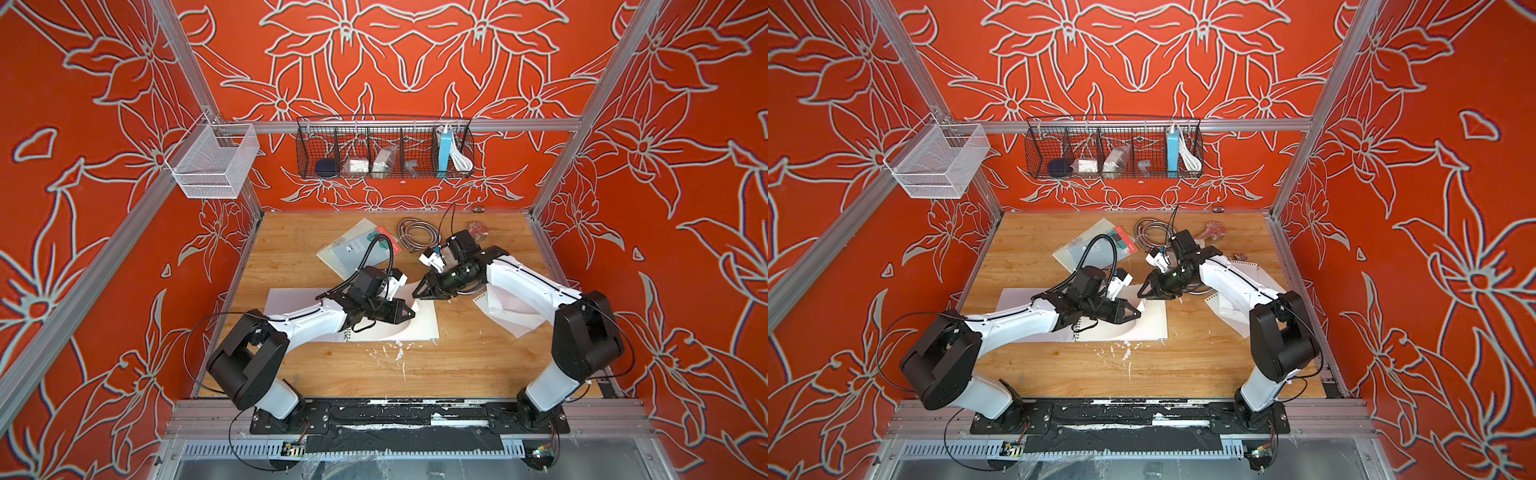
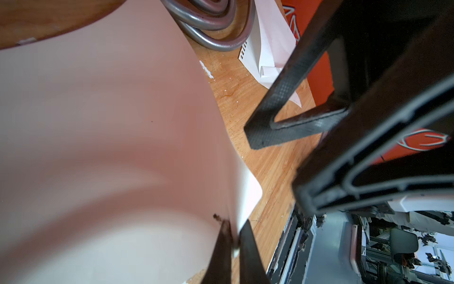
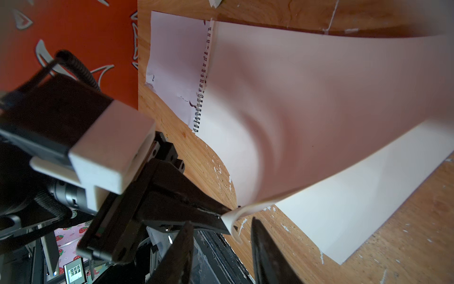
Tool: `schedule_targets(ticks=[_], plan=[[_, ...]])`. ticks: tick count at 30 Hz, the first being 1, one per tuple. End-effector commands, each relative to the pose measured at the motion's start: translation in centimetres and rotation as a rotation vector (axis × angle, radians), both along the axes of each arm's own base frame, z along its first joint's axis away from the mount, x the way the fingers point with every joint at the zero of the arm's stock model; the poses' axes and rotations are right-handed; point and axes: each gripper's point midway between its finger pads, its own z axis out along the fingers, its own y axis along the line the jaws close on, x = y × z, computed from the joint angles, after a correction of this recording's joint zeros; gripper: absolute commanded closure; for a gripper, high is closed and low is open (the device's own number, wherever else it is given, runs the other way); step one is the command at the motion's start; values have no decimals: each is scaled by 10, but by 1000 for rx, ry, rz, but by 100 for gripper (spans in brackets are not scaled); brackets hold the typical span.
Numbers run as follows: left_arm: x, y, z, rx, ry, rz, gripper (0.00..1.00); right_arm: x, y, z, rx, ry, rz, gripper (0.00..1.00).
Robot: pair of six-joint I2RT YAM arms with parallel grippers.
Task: Tear off pages from different notebooks
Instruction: Tear off the paper from the notebook.
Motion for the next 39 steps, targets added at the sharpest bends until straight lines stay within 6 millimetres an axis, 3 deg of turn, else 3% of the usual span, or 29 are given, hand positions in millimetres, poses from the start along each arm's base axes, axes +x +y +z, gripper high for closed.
schedule_targets(ticks=[1, 13, 14, 17, 18, 19, 20, 22, 24, 30, 39], plan=[[3, -3, 7, -48, 8, -15, 100, -4, 0, -9, 0, 34, 14, 59], [9, -3, 10, -67, 14, -4, 100, -10, 9, -16, -2, 69, 57, 64], [10, -3, 11, -70, 11, -2, 100, -11, 10, -16, 0, 71, 63, 67], [14, -2, 10, -61, 8, 13, 100, -12, 15, -12, 19, 64, 84, 92], [15, -2, 8, -52, 6, 20, 100, -13, 15, -10, 22, 57, 87, 96], [17, 0, 5, -36, 7, 33, 90, -13, 15, -9, 22, 50, 87, 99], [18, 2, 3, -23, 5, 36, 79, -12, 14, -7, 21, 37, 85, 100], [19, 6, 1, 7, -3, 52, 64, -12, 13, -4, 15, 20, 83, 100], [20, 12, 3, 34, -29, 71, 59, -11, 11, -4, 3, 18, 75, 100], [20, 26, 12, 162, -159, 101, 60, -11, 14, -9, 6, 74, 81, 100], [7, 9, 10, 266, -263, 32, 65, -9, 20, -7, 44, 139, 71, 100]])
